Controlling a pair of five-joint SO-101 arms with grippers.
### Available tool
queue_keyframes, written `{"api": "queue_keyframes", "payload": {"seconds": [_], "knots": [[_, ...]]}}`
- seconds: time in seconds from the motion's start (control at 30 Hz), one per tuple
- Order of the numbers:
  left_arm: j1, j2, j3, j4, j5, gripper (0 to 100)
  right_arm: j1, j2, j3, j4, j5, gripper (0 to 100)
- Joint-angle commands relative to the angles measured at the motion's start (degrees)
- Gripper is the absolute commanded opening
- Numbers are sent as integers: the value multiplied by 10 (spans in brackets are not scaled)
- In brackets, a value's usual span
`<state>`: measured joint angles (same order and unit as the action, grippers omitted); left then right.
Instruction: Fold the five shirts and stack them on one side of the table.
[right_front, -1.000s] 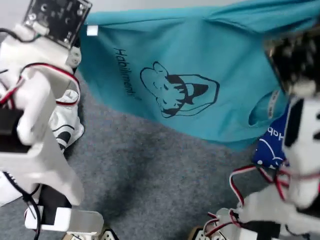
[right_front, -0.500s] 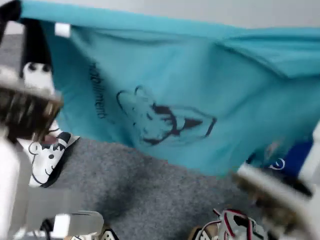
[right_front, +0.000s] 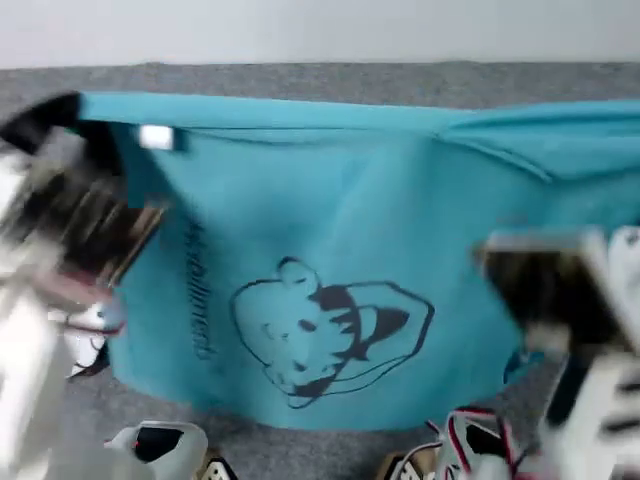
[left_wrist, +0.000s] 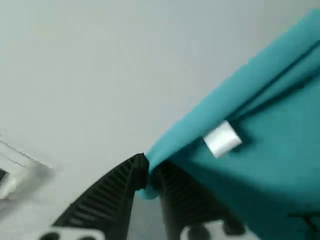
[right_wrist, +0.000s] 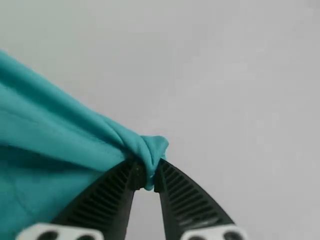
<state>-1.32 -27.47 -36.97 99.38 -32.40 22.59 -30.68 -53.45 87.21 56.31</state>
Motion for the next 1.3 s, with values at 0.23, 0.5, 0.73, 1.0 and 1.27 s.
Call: {"api": "queue_keyframes", "payload": {"seconds": [0.23,0.5,0.73,1.0,1.27], "knots": [[-4,84,494,-328,-51,5,-114,131,321,-92,6,10],[-7,281,422,-503,-50,5,-116,261,399,-347,-45,10],[-7,439,191,-521,-54,5,-130,341,399,-530,-67,10],[-5,612,-77,-519,-116,5,-146,407,399,-646,-69,10],[-1,702,-228,-342,-117,5,-146,428,399,-620,-68,9]]}}
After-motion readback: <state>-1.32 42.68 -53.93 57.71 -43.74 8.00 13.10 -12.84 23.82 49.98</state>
